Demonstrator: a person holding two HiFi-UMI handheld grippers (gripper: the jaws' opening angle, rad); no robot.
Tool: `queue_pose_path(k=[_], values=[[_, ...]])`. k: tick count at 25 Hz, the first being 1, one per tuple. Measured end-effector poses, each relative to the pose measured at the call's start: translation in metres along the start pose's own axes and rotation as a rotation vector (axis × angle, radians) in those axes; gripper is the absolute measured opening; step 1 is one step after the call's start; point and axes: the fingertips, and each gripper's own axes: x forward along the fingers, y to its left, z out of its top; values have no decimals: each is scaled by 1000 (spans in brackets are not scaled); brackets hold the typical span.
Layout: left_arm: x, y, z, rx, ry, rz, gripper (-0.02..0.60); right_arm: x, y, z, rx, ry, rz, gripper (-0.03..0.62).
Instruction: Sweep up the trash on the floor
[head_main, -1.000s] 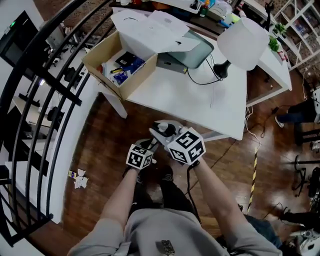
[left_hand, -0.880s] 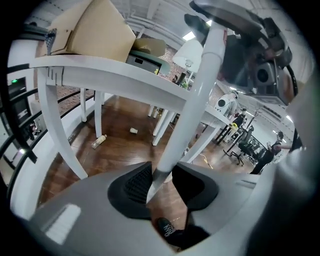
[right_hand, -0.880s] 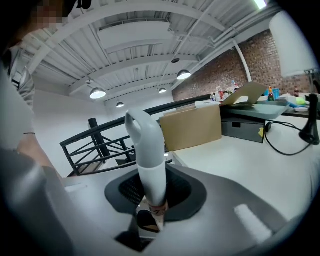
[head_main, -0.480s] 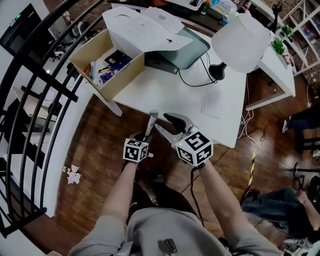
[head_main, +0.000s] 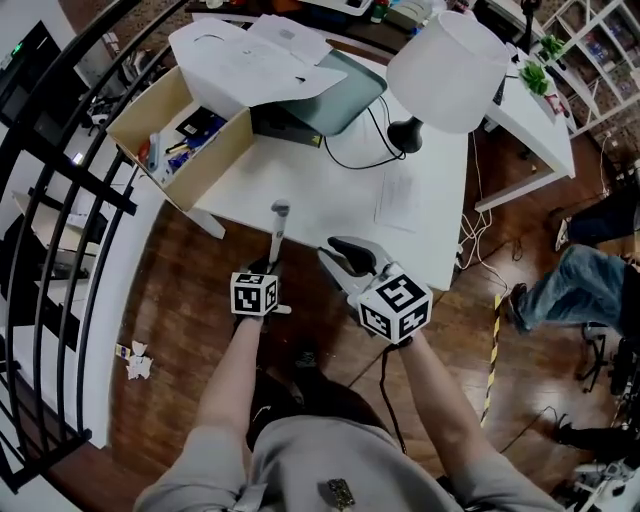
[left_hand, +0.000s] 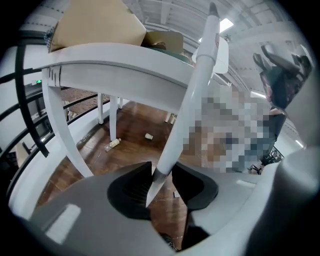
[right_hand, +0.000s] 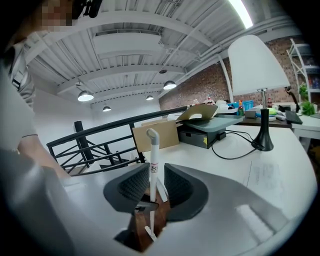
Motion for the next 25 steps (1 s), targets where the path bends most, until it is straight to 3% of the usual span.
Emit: queue_pose_path(k=[12, 17, 24, 25], values=[[6, -15, 0, -41, -21, -18, 157, -13, -7, -11, 13, 17, -15, 72], [-1, -19, -1, -42, -21, -13, 204, -18, -8, -13, 20, 18, -9, 71], [-58, -12, 7, -74, -98, 23, 205, -8, 26, 8, -13, -8, 82, 54], [-74, -11, 8, -77, -119, 27, 181, -5, 38, 12, -18, -13, 104, 43]])
